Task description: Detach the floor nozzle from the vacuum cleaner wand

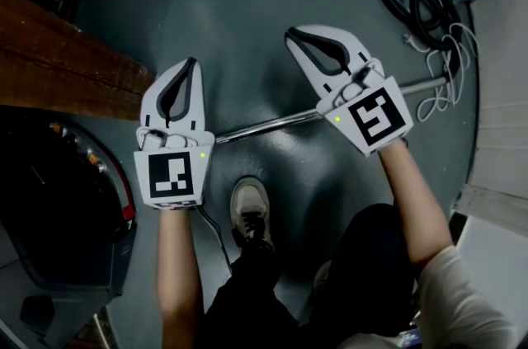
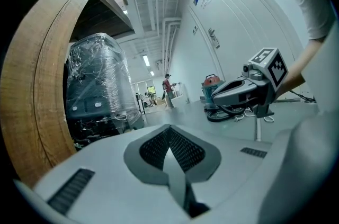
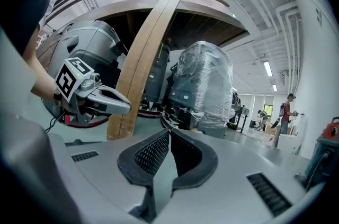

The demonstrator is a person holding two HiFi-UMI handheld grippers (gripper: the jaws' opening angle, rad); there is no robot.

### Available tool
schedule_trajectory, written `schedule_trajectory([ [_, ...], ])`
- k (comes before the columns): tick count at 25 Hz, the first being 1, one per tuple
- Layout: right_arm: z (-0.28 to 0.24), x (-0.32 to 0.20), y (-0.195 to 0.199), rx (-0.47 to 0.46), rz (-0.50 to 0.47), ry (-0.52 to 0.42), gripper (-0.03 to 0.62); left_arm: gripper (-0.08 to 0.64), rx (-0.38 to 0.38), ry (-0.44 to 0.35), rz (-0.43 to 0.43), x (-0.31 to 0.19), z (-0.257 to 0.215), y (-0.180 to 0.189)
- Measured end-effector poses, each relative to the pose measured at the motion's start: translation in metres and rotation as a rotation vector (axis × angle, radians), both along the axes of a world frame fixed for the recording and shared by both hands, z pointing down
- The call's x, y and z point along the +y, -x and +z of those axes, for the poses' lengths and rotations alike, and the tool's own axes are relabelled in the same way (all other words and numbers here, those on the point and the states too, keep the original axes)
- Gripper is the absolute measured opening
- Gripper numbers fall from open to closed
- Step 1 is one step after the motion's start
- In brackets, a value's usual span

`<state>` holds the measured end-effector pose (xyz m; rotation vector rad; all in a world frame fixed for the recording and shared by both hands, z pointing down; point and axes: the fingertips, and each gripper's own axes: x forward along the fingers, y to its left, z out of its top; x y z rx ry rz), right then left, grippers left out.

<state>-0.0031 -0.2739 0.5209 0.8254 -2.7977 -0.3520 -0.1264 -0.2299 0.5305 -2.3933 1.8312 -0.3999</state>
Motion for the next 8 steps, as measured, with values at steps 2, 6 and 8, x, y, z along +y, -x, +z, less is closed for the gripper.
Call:
schedule_trajectory([
  [2, 0.0003, 0.0, -0.0001, 0.004, 0.0, -0.003, 0.037, 0.0, -0.001, 0.001, 0.006, 0.0004, 0.0008, -0.0012],
  [6, 0.0017, -0.0004, -0.0001, 0.012, 0.004, 0.0, 0.037, 0.0, -0.009, 0.007, 0.015, 0.0016, 0.0029, -0.003],
  [8, 0.0017, 0.0, 0.0003, 0.015, 0.002, -0.003, 0.037, 0.0, -0.01, 0.01, 0.018, 0.0019, 0.0034, -0.0035],
])
